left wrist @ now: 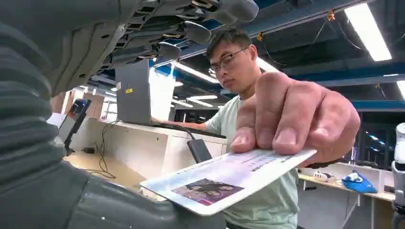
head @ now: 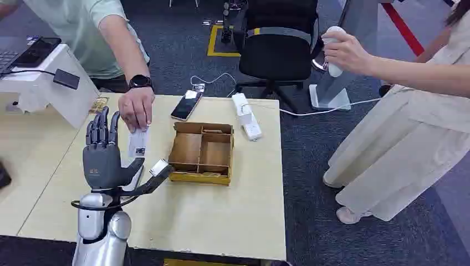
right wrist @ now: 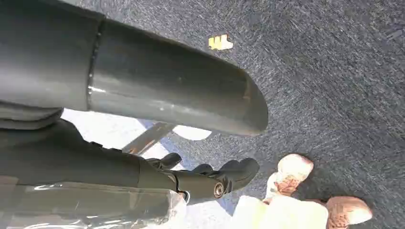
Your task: Pass the card to the sensor for recognition and then transmit it.
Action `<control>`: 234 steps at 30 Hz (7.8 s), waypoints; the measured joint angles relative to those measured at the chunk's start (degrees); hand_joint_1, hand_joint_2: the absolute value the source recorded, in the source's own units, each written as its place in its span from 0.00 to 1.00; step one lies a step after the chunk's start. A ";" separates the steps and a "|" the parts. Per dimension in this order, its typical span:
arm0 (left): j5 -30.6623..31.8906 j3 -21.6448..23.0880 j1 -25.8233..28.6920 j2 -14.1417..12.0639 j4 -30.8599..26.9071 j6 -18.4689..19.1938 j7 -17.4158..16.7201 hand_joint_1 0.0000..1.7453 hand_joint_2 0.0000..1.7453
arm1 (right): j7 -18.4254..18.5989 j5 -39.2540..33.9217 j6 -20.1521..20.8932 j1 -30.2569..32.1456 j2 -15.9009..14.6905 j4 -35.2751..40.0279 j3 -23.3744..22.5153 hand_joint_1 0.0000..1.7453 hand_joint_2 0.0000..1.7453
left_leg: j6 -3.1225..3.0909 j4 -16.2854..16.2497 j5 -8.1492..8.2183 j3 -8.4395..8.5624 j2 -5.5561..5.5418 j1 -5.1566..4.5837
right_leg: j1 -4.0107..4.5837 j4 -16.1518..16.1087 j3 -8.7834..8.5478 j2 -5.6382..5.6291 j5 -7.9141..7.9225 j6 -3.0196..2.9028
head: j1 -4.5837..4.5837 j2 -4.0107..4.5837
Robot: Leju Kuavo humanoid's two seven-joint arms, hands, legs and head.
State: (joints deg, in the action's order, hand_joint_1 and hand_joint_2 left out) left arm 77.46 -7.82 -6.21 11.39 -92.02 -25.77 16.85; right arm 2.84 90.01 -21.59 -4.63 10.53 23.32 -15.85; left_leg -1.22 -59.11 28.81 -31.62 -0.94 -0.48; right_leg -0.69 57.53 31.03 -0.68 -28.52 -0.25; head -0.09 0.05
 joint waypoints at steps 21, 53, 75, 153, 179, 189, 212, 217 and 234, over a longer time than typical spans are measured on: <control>-3.04 -0.39 0.00 0.04 0.02 0.44 0.39 0.13 1.00 | 0.00 0.00 0.00 0.01 0.00 0.00 0.00 0.00 0.00 | 0.00 0.00 0.00 0.00 0.00 0.00 | 0.00 0.00 0.00 0.00 0.00 0.00 | 0.00 0.02; -5.57 -0.61 -0.04 -0.04 0.04 3.98 2.03 1.00 1.00 | 0.00 0.00 0.13 -0.13 0.00 0.02 0.02 0.00 0.00 | 0.00 0.00 0.00 -0.01 0.00 0.00 | 0.00 0.00 0.00 0.00 0.00 0.00 | 0.00 0.02; -14.86 -4.18 3.31 -0.39 4.13 13.83 1.99 1.00 1.00 | -0.94 0.00 -1.33 0.63 -0.13 -0.39 -0.05 0.00 0.00 | 0.00 0.00 0.00 -0.02 0.00 0.00 | 0.00 0.00 0.01 0.00 0.00 0.00 | 0.00 0.02; -25.11 -11.72 1.71 2.93 11.10 23.19 -4.83 1.00 1.00 | -1.38 0.00 -0.87 0.53 -0.28 -0.39 -0.77 0.00 0.00 | 0.00 0.00 0.00 -0.02 0.00 0.00 | 0.00 0.00 0.02 0.00 0.00 0.00 | 0.00 0.02; -30.27 -10.21 2.01 3.50 9.25 24.04 -4.13 1.00 1.00 | -1.99 0.00 -0.87 0.50 -0.46 -0.42 -1.03 0.00 0.00 | 0.00 0.00 0.00 -0.02 0.01 0.00 | 0.00 0.00 0.02 0.00 0.00 0.00 | -0.02 0.02; -24.00 -10.80 1.98 2.71 9.12 20.61 -6.69 1.00 1.00 | -1.97 0.00 -0.90 0.56 -0.46 -0.42 -1.05 0.00 0.00 | 0.00 0.00 0.00 -0.02 0.00 0.01 | 0.00 0.00 0.02 -0.01 0.00 0.00 | 0.00 0.02; -22.91 -13.38 3.56 2.05 7.80 21.99 -4.87 1.00 1.00 | -2.29 -0.02 -1.25 0.71 -0.46 -0.44 -1.73 0.00 0.00 | 0.00 0.00 0.00 -0.04 0.00 0.01 | 0.00 0.00 0.03 0.00 -0.01 0.00 | -0.02 0.02; -23.43 -13.90 4.03 2.03 7.48 22.21 -5.38 1.00 1.00 | -2.29 0.00 -1.33 0.72 -0.46 -0.42 -1.77 0.00 0.00 | 0.00 0.00 0.00 -0.04 0.00 0.01 | 0.00 0.00 0.02 0.00 -0.01 0.00 | -0.02 0.00; -27.17 -18.89 3.51 2.38 6.62 22.40 -4.92 1.00 1.00 | -2.27 0.00 -1.20 0.79 -0.46 -0.42 -1.84 0.00 0.00 | 0.00 0.00 0.00 -0.03 0.00 0.00 | 0.00 0.00 0.02 0.01 -0.01 0.01 | 0.00 0.02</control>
State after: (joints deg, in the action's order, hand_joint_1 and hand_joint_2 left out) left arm 50.29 -26.71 -2.70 13.77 -85.40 -3.37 11.93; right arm 0.57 90.01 -22.80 -3.83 10.08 22.91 -17.68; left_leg -1.22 -59.11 28.81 -31.65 -0.94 -0.47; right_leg -0.69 57.52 31.05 -0.67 -28.52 -0.24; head -0.09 0.07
